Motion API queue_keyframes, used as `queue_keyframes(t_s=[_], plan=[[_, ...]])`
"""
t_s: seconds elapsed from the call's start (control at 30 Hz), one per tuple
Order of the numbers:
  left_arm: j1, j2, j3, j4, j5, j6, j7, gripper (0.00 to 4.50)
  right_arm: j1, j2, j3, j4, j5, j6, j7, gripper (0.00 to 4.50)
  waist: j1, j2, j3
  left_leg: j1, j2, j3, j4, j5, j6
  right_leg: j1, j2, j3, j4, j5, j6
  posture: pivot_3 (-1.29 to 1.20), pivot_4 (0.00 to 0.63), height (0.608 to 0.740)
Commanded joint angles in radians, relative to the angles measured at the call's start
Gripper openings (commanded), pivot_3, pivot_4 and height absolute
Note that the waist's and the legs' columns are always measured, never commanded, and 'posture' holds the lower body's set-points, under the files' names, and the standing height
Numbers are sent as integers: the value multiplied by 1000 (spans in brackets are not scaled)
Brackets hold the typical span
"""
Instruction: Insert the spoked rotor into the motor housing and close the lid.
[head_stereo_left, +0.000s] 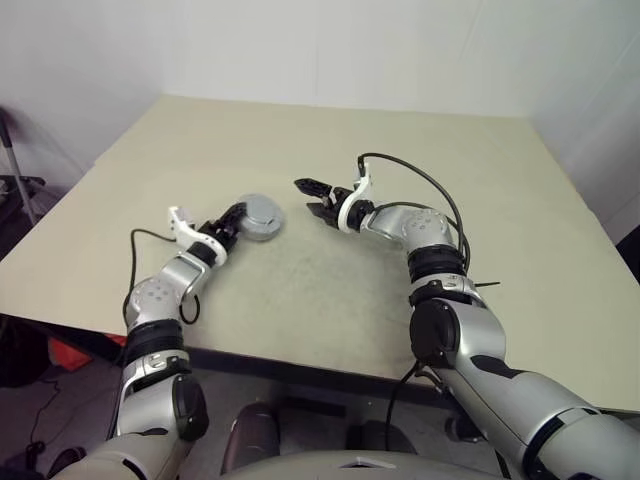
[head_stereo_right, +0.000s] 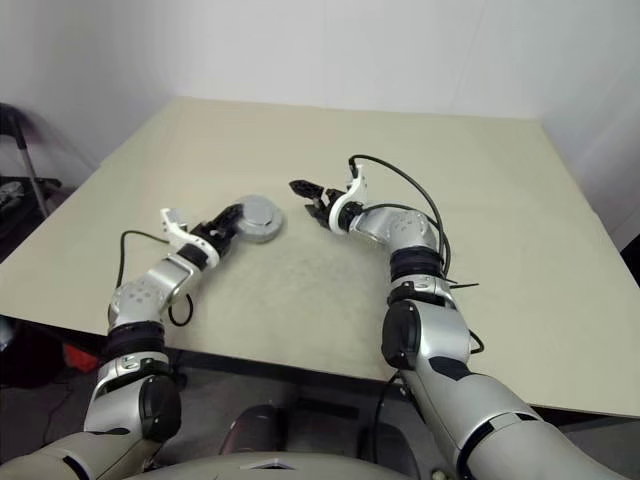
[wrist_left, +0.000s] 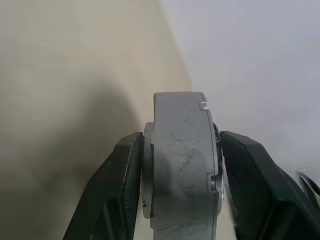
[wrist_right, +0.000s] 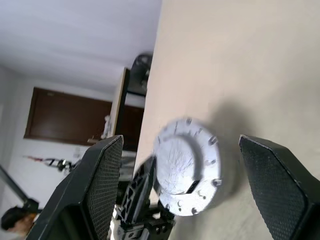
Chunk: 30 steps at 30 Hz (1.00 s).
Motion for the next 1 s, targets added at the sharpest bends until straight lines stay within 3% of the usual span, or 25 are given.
queue_keyframes(t_s=[0.03,0.43,0.7,0.93,1.0], plan=[[-9,11,25,-49,-27,-25,-11,2251,-20,6,2,-6,8,-10,8,3802,2,0,0,0,0,0,0,0,0,0,0,0,0,0,0,0,0,740],[48,117,219,-60,-72,-139,38,2251,-6,-3,16,-8,3,1,16,3802,-4,-1,0,1,1,-1,4,0,0,1,0,-1,5,0,0,0,0,740],[65,109,220,-27,-16,-208,96,2251,2,8,27,-15,-4,3,13,3802,11,-4,0,0,1,-1,12,0,0,2,-2,-2,10,0,0,0,0,740],[62,138,211,-9,-15,-209,84,4389,0,2,51,29,-33,-6,23,3831,3,-5,0,7,1,-2,13,3,-7,7,-2,0,13,0,0,0,0,740],[59,163,217,2,-12,-209,81,4449,0,-1,60,47,-46,-11,33,3831,-1,-6,1,10,2,-2,12,4,-8,9,-2,0,13,-1,0,0,0,740]])
